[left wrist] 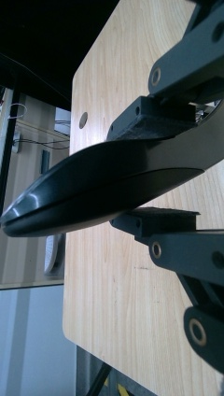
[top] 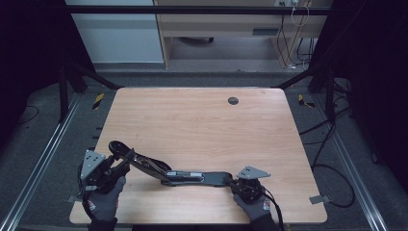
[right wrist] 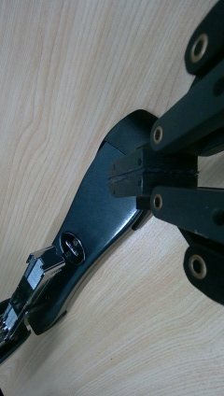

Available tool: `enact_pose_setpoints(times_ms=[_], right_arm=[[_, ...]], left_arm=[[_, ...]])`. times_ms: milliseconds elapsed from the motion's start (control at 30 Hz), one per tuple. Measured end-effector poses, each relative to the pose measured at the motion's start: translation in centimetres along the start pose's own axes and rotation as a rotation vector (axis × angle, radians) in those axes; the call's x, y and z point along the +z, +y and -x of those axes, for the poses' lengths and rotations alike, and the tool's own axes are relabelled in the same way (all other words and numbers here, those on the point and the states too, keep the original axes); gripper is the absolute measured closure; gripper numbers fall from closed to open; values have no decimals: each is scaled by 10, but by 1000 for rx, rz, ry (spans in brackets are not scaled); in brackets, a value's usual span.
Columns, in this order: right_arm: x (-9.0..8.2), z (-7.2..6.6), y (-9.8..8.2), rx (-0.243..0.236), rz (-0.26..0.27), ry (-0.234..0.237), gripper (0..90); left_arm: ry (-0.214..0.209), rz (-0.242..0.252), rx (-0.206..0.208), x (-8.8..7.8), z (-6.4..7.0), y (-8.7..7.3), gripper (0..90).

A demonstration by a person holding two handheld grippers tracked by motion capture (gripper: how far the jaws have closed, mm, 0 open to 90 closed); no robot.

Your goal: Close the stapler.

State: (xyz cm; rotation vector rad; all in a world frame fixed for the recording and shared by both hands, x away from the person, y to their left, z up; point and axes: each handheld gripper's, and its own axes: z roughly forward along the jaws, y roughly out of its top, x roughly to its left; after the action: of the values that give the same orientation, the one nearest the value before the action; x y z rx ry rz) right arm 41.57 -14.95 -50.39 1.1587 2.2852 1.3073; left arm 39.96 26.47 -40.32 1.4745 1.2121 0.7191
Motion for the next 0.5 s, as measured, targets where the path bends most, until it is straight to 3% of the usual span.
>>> enact_pose_setpoints(times_ms=[500], right_arm=[[1, 0, 0, 10, 8, -6, 900]], left_arm=[[-8, 8, -18, -1, 3, 2, 600]])
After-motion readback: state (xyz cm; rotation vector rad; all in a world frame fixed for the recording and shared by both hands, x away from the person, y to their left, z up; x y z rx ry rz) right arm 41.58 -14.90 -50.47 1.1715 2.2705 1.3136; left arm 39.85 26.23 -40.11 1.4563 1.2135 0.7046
